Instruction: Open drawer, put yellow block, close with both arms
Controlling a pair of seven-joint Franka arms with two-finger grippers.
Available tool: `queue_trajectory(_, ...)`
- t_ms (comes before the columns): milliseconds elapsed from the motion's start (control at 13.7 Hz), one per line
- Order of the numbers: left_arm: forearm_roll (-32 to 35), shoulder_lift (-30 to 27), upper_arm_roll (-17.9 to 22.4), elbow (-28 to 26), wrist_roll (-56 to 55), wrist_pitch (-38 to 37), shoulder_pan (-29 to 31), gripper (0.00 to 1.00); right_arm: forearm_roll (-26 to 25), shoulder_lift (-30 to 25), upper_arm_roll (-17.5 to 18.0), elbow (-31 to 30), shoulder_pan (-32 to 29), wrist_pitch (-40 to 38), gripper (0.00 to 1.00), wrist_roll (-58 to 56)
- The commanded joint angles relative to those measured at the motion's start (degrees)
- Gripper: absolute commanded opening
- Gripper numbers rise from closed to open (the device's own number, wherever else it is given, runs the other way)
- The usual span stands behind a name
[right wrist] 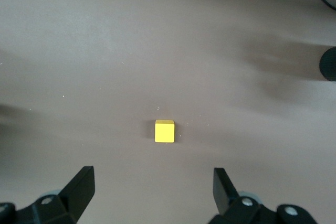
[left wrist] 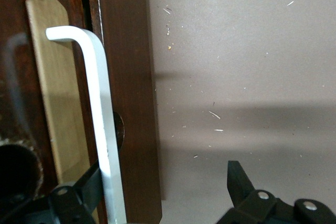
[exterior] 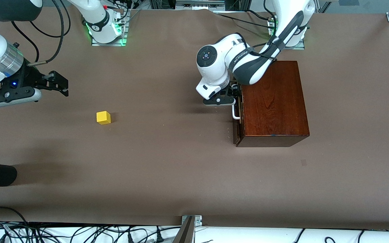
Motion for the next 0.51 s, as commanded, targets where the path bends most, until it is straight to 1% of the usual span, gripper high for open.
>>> queue_trajectory(0,1.9,1.0,-0.2,-0.1,-1.5,1.5,-0.2,1.00,-0.3,0.3,0.2,0.9,-0.2,-0.5,1.00,-1.0)
queue_trajectory(146,1.9,1.8,-0.3,0.1,-1.9,3.9,-0.4,1.00,-0.3,0.3,0.2,0.9,-0.2,-0.5,1.00,-1.0)
queue_trajectory(291,1.9,2.6,-0.3,0.2,-3.5,7.8,-0.8,1.00,-0.3,0.3,0.1,0.9,-0.2,-0.5,1.00,-1.1)
queue_trajectory(437,1.8,3.6,-0.3,1.1,-4.7,10.5,-2.7,1.00,-0.3,0.3,0.1,0.9,-0.2,-0.5,1.00,-1.1)
